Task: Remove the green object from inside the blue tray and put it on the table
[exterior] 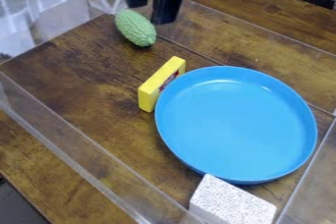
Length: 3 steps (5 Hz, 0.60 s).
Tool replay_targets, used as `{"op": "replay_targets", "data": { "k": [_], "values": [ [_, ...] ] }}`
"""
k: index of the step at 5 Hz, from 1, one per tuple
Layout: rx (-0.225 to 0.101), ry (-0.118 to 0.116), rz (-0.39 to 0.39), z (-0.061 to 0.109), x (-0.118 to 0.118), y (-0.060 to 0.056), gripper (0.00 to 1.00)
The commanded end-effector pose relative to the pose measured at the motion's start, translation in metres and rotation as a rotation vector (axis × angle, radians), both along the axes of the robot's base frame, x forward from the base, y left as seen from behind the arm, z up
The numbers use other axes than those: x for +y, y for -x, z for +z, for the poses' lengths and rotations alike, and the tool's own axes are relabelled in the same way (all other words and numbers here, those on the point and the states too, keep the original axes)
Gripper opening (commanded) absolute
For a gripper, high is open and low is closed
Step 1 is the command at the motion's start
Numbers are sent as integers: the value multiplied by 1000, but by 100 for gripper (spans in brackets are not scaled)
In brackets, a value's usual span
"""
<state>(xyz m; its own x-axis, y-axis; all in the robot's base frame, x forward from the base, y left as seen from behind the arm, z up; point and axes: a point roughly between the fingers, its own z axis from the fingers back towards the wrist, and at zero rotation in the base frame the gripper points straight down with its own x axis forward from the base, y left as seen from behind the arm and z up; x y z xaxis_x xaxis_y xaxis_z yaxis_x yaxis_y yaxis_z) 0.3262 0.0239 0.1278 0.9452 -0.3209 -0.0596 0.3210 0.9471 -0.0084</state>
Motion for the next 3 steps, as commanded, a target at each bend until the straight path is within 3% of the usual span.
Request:
{"op": "replay_targets", "data": {
  "k": [1, 3],
  "values": [
    [-79, -18, 50, 13, 4, -17, 100],
    [-95, -37, 53, 14, 8, -26, 100]
  ]
}}
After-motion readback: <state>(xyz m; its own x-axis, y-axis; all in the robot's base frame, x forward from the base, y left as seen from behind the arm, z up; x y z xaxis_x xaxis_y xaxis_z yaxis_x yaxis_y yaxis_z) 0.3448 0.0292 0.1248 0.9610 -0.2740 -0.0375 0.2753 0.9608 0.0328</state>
